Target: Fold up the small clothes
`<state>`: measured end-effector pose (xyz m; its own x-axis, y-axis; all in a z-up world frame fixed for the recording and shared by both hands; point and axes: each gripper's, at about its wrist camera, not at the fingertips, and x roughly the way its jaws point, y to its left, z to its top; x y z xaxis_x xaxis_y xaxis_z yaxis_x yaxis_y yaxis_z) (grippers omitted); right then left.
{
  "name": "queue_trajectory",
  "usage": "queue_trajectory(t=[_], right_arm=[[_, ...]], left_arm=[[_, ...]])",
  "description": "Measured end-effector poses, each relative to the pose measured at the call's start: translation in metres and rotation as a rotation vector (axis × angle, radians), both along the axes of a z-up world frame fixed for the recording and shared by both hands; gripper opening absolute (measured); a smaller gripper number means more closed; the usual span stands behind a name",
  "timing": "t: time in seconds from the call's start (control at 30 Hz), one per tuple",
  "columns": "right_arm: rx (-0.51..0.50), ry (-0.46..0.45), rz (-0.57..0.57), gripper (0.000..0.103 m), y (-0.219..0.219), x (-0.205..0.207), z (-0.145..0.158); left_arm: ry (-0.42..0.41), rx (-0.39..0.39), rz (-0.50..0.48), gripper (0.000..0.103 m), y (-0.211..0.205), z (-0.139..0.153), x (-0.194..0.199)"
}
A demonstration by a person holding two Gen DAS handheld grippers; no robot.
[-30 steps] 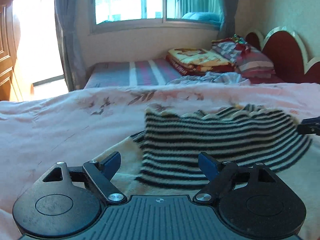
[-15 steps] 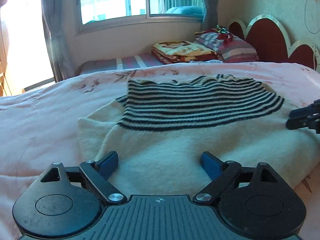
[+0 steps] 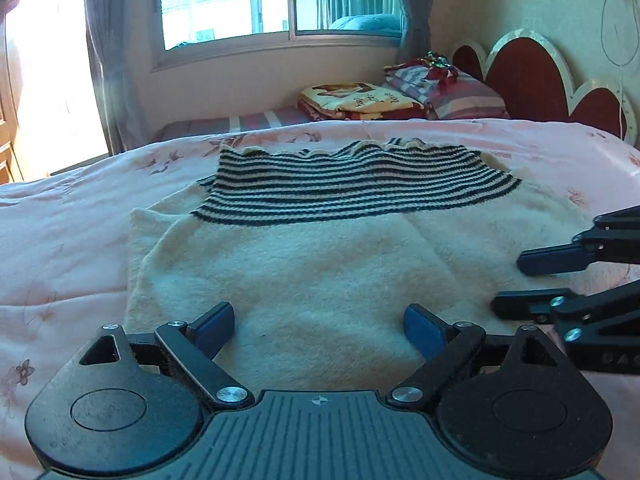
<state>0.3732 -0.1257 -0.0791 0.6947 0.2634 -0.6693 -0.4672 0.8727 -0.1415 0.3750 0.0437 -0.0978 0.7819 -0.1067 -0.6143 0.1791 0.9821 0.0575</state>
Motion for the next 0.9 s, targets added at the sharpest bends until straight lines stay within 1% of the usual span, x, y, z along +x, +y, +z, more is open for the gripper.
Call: queue_trajectory(t=[0.03, 0.13, 0.2, 0.23, 0.3, 0.37, 0.47, 0.53, 0.6, 0.67, 0.7, 0.8, 0.87, 0.9], right_arm=[[0.001, 0.004, -0.013, 0.038, -0.008, -0.002, 0.002], [0.003, 0.003, -0.090, 0.038, -0.044, -0.011, 0.007], [-0.014, 0.020, -0.164, 0.038, -0.072, -0.017, 0.004], [0.010, 0.040, -0.198, 0.038, -0.087, -0.018, 0.001], [0.096, 0.063, -0.226, 0.038, -0.108, -0.021, -0.003], [0.096, 0.063, -0.243, 0.037, -0.105, -0.019, 0.003], [0.149, 0.013, -0.242, 0.037, -0.096, -0.019, 0.016], [0.152, -0.008, -0.232, 0.037, -0.087, -0.013, 0.021], [0.125, 0.004, -0.241, 0.038, -0.080, -0.004, 0.017], [0.106, 0.048, -0.254, 0.039, -0.080, 0.004, 0.004], [0.127, 0.041, -0.253, 0.040, -0.083, 0.003, 0.001], [0.161, 0.060, -0.255, 0.040, -0.089, 0.004, 0.001], [0.153, 0.065, -0.264, 0.040, -0.087, 0.004, 0.006], [0.153, 0.052, -0.264, 0.039, -0.085, 0.003, 0.010]], left_arm=[[0.001, 0.004, 0.016, 0.091, 0.008, -0.001, -0.002], [0.015, -0.033, 0.026, 0.091, 0.036, -0.004, -0.010], [0.013, -0.010, 0.014, 0.091, 0.041, -0.005, -0.015], [0.011, 0.003, 0.008, 0.091, 0.041, -0.006, -0.016], [0.010, 0.010, 0.017, 0.091, 0.038, -0.006, -0.015], [0.008, 0.010, 0.040, 0.091, 0.033, 0.002, -0.014], [-0.021, -0.022, 0.045, 0.091, 0.025, 0.011, -0.014], [-0.011, -0.015, 0.046, 0.091, 0.020, 0.009, -0.009], [0.035, -0.002, 0.068, 0.091, 0.017, 0.001, 0.000], [0.041, -0.036, 0.084, 0.094, 0.020, -0.004, 0.003], [0.042, -0.034, 0.085, 0.094, 0.020, -0.005, 0.003], [0.044, -0.029, 0.086, 0.094, 0.019, -0.005, 0.003], [0.051, -0.023, 0.092, 0.094, 0.018, -0.002, 0.003], [0.051, -0.024, 0.095, 0.094, 0.018, -0.001, 0.003]])
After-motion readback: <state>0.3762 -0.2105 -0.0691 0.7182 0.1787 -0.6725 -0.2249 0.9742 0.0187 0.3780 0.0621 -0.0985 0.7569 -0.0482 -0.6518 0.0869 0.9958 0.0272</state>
